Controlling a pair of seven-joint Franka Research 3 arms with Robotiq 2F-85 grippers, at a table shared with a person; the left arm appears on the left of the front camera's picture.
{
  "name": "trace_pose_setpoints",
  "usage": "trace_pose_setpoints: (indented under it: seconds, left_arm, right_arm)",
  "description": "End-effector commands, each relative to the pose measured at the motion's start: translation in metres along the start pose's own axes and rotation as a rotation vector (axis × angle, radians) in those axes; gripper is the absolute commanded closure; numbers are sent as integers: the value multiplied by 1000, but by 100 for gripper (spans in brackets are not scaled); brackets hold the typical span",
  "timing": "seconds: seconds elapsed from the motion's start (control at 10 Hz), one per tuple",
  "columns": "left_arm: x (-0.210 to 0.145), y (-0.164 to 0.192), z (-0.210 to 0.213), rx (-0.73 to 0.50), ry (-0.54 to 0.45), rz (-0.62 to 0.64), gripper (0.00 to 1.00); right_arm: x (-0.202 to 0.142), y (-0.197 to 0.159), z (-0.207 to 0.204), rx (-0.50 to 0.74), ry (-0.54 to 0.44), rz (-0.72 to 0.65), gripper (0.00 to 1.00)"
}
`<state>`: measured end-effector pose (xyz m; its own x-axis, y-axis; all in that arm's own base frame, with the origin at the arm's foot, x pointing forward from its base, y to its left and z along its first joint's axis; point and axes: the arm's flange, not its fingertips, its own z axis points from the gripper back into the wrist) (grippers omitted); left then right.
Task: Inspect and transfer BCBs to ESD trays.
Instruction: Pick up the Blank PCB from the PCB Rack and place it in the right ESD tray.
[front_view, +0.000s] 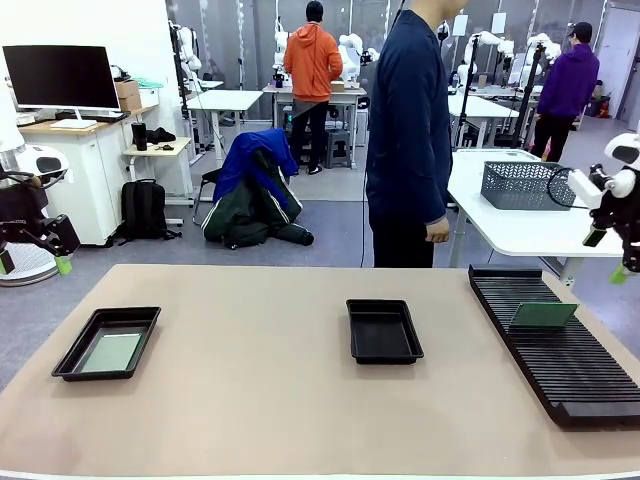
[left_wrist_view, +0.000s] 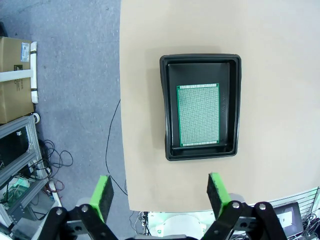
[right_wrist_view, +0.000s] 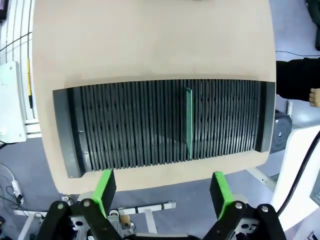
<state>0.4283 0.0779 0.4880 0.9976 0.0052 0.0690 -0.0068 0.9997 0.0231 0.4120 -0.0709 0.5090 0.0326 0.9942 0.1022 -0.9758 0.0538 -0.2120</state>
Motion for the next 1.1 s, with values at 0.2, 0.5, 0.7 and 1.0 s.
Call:
trace_pose_setpoints:
  seconds: [0.2, 0.5, 0.7, 1.0]
  left_arm:
    - [-2, -1, -1, 3, -2, 16, 0]
    - [-2, -1, -1, 3, -2, 16, 0]
    - [-2, -1, -1, 3, -2, 16, 0]
    - [-2, -1, -1, 3, -2, 16, 0]
  right_arm:
    - [-1, -21, -52, 16, 16, 52, 0]
    - [0, -29, -93, 18, 43, 30, 0]
    - [-1, -33, -110, 2, 55, 21, 0]
    - [-8, -39, -140, -3, 59, -9, 0]
